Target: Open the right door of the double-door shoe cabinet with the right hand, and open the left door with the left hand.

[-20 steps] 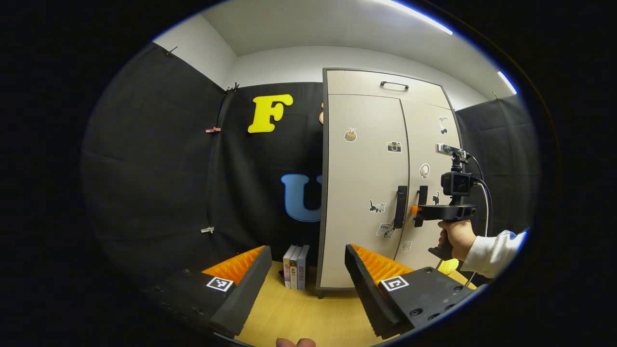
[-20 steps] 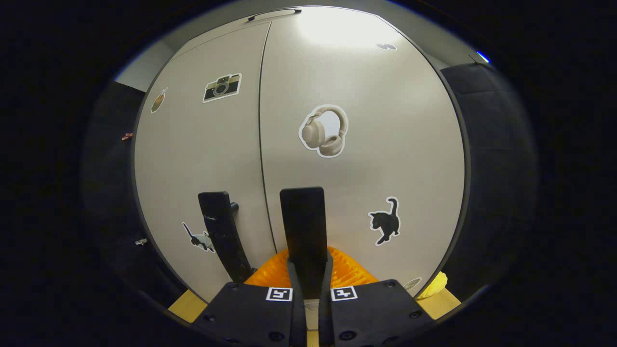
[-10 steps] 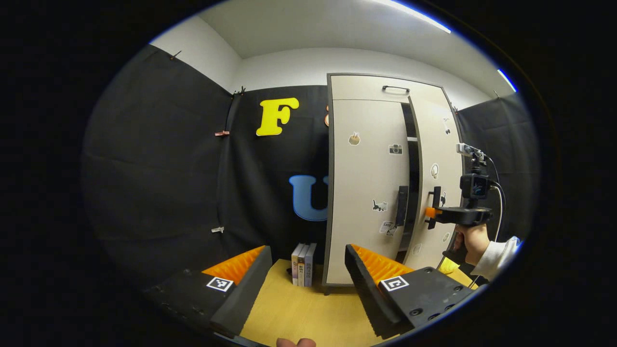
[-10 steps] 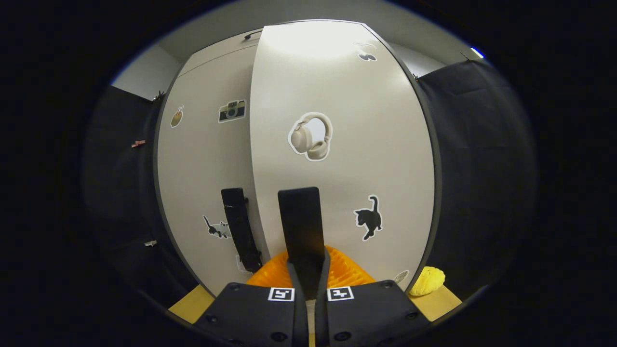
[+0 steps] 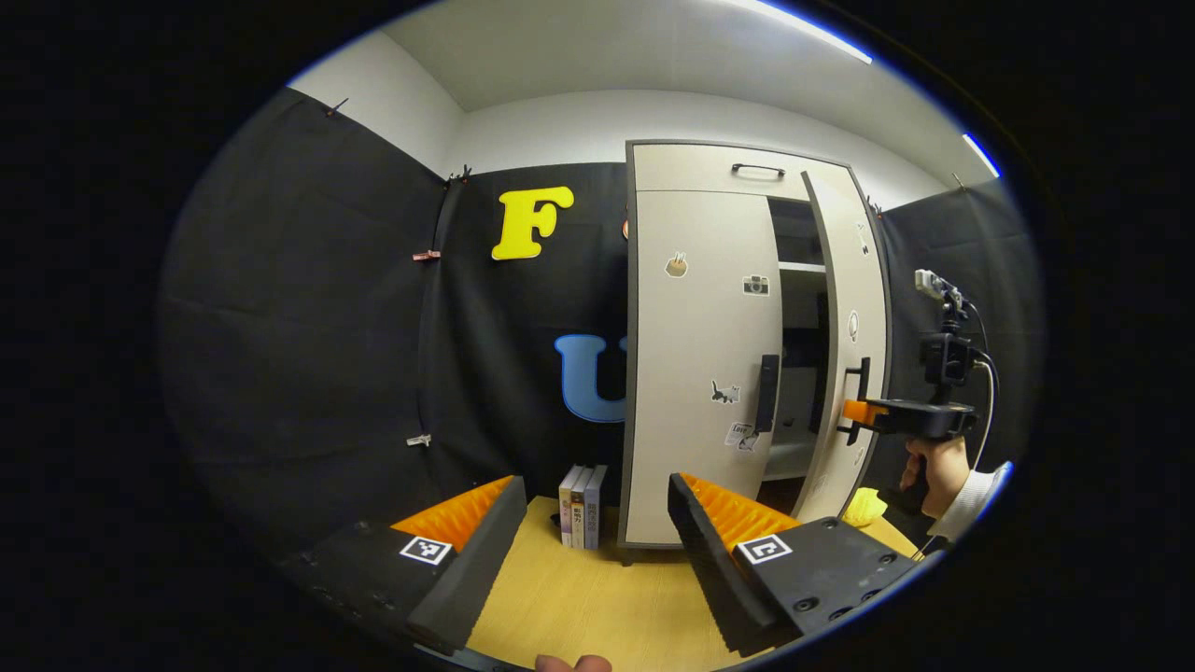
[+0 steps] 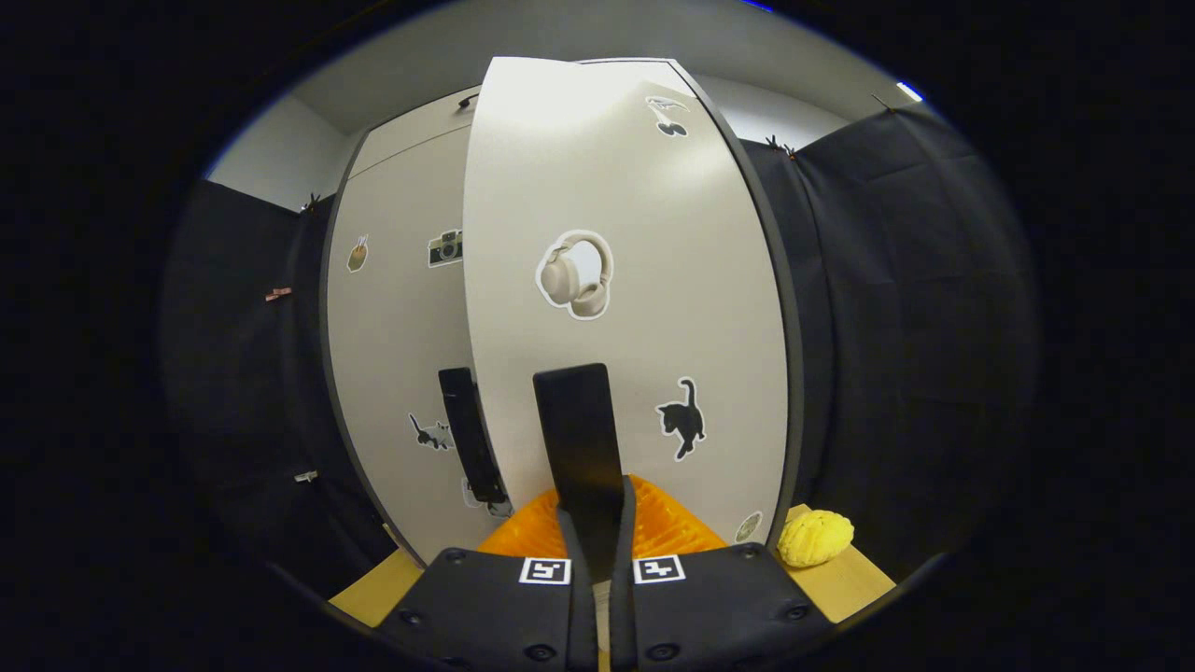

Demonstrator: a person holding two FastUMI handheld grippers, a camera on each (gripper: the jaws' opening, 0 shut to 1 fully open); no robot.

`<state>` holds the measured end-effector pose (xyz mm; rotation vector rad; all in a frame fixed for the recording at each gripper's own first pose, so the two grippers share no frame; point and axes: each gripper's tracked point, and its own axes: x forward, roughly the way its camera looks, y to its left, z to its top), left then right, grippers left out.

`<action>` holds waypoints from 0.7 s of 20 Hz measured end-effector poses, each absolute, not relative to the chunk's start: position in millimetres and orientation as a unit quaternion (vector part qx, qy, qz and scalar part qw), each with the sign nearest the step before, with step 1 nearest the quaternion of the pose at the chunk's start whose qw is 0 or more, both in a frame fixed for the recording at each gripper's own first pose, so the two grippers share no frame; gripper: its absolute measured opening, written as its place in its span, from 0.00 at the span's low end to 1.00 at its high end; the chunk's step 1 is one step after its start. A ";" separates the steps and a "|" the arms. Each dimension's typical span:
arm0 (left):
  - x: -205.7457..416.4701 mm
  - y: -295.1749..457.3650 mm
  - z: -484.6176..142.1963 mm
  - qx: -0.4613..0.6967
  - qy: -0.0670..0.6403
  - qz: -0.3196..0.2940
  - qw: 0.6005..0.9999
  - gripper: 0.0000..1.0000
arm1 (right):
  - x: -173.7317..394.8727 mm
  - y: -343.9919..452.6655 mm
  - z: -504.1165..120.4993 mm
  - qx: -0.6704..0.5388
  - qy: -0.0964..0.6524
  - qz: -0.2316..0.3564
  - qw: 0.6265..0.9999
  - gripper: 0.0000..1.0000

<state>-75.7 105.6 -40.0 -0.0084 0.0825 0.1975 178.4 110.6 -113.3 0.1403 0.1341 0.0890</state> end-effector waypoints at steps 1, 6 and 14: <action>-75.7 105.7 -39.8 -0.004 0.042 0.099 0.994 0.95 | 176.6 108.1 -111.6 0.065 0.063 0.046 0.995 0.09; -73.7 100.4 -36.4 -0.009 0.036 0.093 0.995 0.95 | 162.2 90.9 -108.5 0.071 0.062 0.052 0.994 0.09; -69.1 77.8 -33.4 -0.005 0.033 0.068 0.997 0.95 | 148.0 60.3 -104.5 0.064 0.057 0.036 0.996 0.09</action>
